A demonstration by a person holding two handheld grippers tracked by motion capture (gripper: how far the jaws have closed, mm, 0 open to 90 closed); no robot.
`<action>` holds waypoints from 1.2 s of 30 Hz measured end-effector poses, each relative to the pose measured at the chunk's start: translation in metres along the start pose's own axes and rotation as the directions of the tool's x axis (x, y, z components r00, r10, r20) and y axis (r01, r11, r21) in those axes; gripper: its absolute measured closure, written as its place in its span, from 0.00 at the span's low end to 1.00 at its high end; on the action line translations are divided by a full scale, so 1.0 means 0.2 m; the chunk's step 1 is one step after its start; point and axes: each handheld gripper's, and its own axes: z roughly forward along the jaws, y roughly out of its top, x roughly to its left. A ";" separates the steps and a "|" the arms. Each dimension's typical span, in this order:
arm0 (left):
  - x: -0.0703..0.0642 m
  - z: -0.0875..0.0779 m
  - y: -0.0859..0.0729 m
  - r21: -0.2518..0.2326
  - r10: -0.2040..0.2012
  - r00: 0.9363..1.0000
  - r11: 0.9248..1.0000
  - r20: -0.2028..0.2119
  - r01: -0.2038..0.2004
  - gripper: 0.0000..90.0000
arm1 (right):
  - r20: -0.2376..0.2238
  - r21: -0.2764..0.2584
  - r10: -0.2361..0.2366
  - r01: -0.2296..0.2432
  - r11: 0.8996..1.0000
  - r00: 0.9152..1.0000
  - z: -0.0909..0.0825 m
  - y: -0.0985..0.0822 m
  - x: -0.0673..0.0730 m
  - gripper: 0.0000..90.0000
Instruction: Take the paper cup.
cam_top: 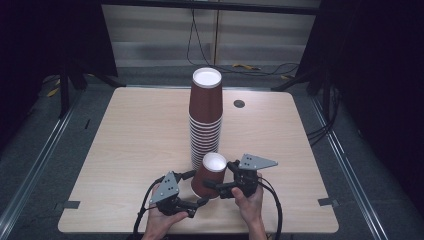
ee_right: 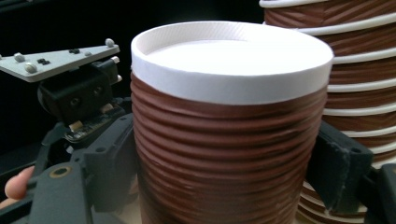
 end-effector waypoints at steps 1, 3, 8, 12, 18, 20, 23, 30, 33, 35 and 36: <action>0.00 0.00 0.00 -0.002 0.002 1.000 1.000 -0.008 -0.002 0.13 | -0.002 0.000 0.001 -0.001 1.000 1.000 0.00 0.00 0.00 0.22; 0.00 0.01 -0.01 -0.002 -0.002 1.000 1.000 -0.005 0.002 0.11 | -0.003 -0.002 0.004 -0.004 1.000 1.000 0.01 0.00 0.00 0.22; 0.00 0.04 -0.01 -0.006 -0.008 1.000 1.000 -0.010 0.008 0.08 | -0.014 -0.003 0.005 -0.005 1.000 1.000 0.02 0.00 0.01 0.22; 0.01 0.05 -0.01 -0.009 -0.020 1.000 1.000 -0.007 0.020 0.06 | -0.019 -0.005 0.009 -0.010 1.000 1.000 0.04 -0.01 0.02 0.22; 0.02 0.06 -0.01 -0.023 -0.043 0.999 0.999 -0.001 0.043 0.02 | -0.033 -0.008 0.005 -0.005 1.000 0.999 0.05 0.00 0.03 0.22; 0.02 0.07 -0.01 -0.029 -0.047 0.999 0.998 0.007 0.047 0.03 | -0.035 -0.011 0.005 -0.005 1.000 0.999 0.06 0.00 0.03 0.22; 0.02 0.07 0.00 -0.029 -0.039 0.999 0.999 0.007 0.039 0.04 | -0.037 -0.009 -0.001 0.001 1.000 0.999 0.06 0.00 0.03 0.22; 0.02 0.07 -0.01 -0.015 -0.039 0.999 0.999 0.023 0.039 0.11 | -0.045 0.004 -0.006 0.006 1.000 0.999 0.05 0.00 0.03 0.21; 0.02 0.07 -0.01 -0.012 -0.038 0.999 0.999 0.030 0.038 0.12 | -0.048 0.000 -0.015 0.015 1.000 0.999 0.06 -0.01 0.03 0.20; 0.02 0.06 0.00 -0.008 -0.032 0.999 0.999 0.030 0.032 0.13 | -0.051 0.000 -0.016 0.016 1.000 0.999 0.06 0.00 0.03 0.19; 0.02 0.06 0.00 -0.006 -0.029 0.999 1.000 0.032 0.029 0.13 | -0.054 0.001 -0.017 0.017 1.000 0.998 0.06 0.00 0.03 0.19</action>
